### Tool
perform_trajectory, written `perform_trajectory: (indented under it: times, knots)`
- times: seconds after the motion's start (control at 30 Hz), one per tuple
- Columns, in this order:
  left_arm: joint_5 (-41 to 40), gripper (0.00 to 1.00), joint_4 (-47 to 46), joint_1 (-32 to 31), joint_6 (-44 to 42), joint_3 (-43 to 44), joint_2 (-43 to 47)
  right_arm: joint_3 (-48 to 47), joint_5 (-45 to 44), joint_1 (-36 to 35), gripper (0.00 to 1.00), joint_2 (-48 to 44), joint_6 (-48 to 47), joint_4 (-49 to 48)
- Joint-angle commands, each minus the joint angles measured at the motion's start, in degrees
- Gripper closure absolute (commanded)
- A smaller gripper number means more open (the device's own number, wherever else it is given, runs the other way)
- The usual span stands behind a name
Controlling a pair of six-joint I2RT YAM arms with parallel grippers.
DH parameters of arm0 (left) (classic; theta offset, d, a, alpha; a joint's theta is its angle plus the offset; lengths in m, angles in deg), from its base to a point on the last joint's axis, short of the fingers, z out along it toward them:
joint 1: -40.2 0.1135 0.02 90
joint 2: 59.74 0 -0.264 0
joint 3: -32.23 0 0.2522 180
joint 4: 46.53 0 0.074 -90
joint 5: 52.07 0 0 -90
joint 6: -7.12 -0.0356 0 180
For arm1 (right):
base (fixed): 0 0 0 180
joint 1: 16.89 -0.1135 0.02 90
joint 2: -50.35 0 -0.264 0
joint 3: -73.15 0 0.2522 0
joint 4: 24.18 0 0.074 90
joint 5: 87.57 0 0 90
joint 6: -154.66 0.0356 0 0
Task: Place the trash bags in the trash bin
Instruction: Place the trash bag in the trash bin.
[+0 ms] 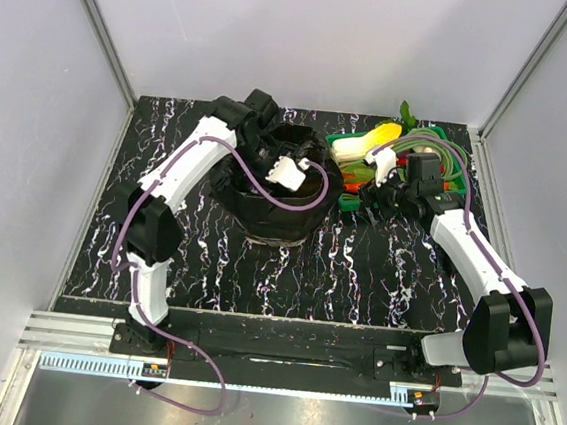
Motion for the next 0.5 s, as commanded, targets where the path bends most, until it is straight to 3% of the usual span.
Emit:
perform_trajectory:
  times: [0.0,0.47]
  knots:
    - [-0.49,0.09,0.83,0.65,-3.89,2.29,-2.31,-0.20,-0.24,-0.30,0.27,-0.01,-0.96,-1.31]
    - [2.41,0.08,-5.14,1.80,-2.93,0.71,-7.58,-0.20,-0.68,-0.21,0.27,0.25,-1.32,-1.39]
